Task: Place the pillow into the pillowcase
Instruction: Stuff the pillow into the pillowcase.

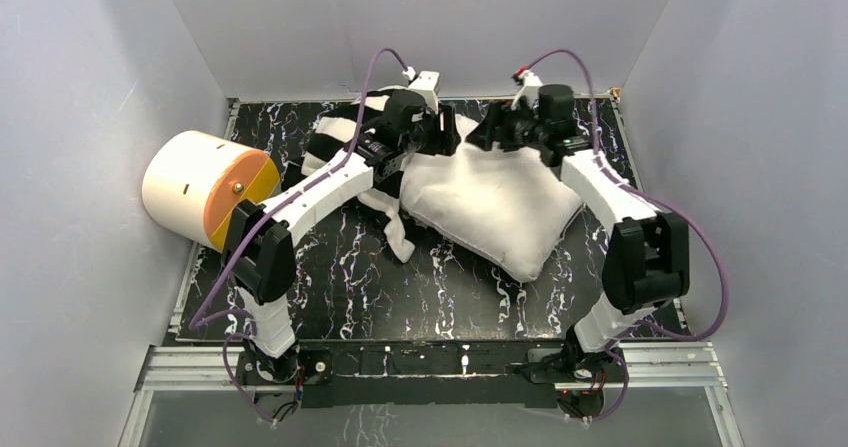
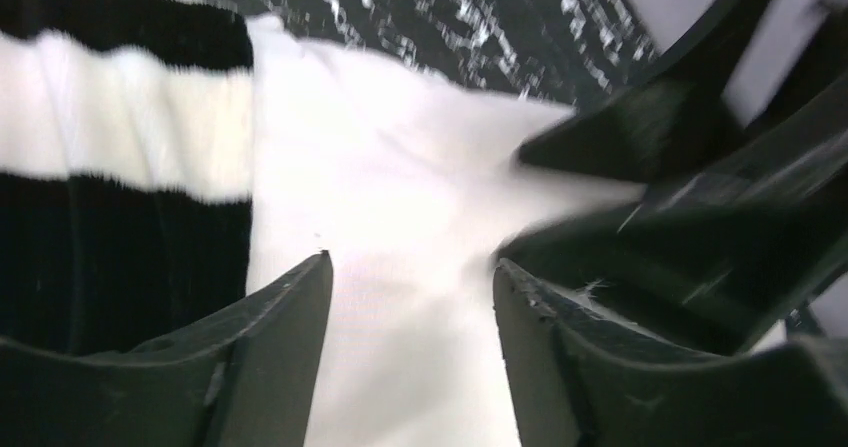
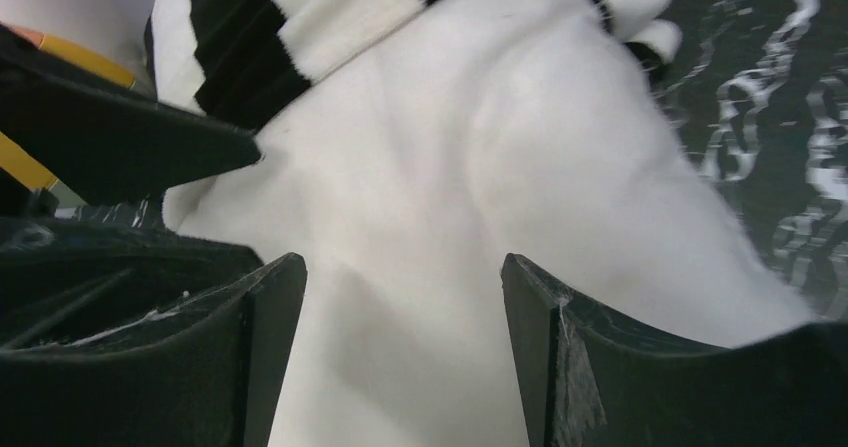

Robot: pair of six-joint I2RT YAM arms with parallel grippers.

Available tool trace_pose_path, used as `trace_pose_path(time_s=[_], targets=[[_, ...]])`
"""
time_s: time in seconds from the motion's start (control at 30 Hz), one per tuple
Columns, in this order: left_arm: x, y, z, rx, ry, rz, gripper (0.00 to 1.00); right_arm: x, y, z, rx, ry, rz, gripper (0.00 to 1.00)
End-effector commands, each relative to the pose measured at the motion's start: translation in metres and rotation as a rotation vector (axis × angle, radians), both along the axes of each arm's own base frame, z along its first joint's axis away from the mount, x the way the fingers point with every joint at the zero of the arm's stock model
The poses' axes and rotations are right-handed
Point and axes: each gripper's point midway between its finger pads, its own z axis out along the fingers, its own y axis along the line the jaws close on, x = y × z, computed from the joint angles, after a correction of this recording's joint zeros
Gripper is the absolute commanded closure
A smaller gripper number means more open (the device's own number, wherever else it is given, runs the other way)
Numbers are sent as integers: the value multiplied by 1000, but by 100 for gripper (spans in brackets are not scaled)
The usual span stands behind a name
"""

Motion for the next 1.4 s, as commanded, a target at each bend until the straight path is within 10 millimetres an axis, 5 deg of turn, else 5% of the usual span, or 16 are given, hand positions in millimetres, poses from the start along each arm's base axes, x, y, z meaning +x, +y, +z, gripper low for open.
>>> trace_pose_path(time_s=[0.0,0.1,0.27,0.4,0.5,0.6,0.77,0.83,0.9,1.0,1.13,1.23,1.37], targets=[[-14,25,3,151,29,61,39,4,-49,20,-33,5,-18,20],[-34,41,-7,261,54,117,38,15,-63,-3,-41,55,-20,20],[-79,69,-57,368,175,169,32,28,-77,-44,-46,177,-9,21],[-83,96,-104,488,219,239,40,-3,-71,-65,-8,257,12,29],[-64,88,-117,529,161,192,55,-40,-63,-71,31,283,4,34],[-33,85,-103,532,73,184,70,-86,-45,-78,26,295,34,42],[7,110,-63,585,17,238,73,-149,-12,-76,67,270,105,43],[3,115,-45,602,2,237,68,-158,-4,-65,91,231,116,43],[-9,115,-24,563,1,224,51,-162,4,-51,119,192,151,43],[-41,101,12,466,-20,163,38,-163,14,-31,102,122,211,41],[-83,68,44,454,-117,89,31,-136,-10,-29,-47,44,107,36],[-99,48,48,472,-136,115,28,-106,-39,-10,-59,-39,2,36],[-110,14,28,514,-139,114,24,-69,-77,16,-26,-171,-81,36]])
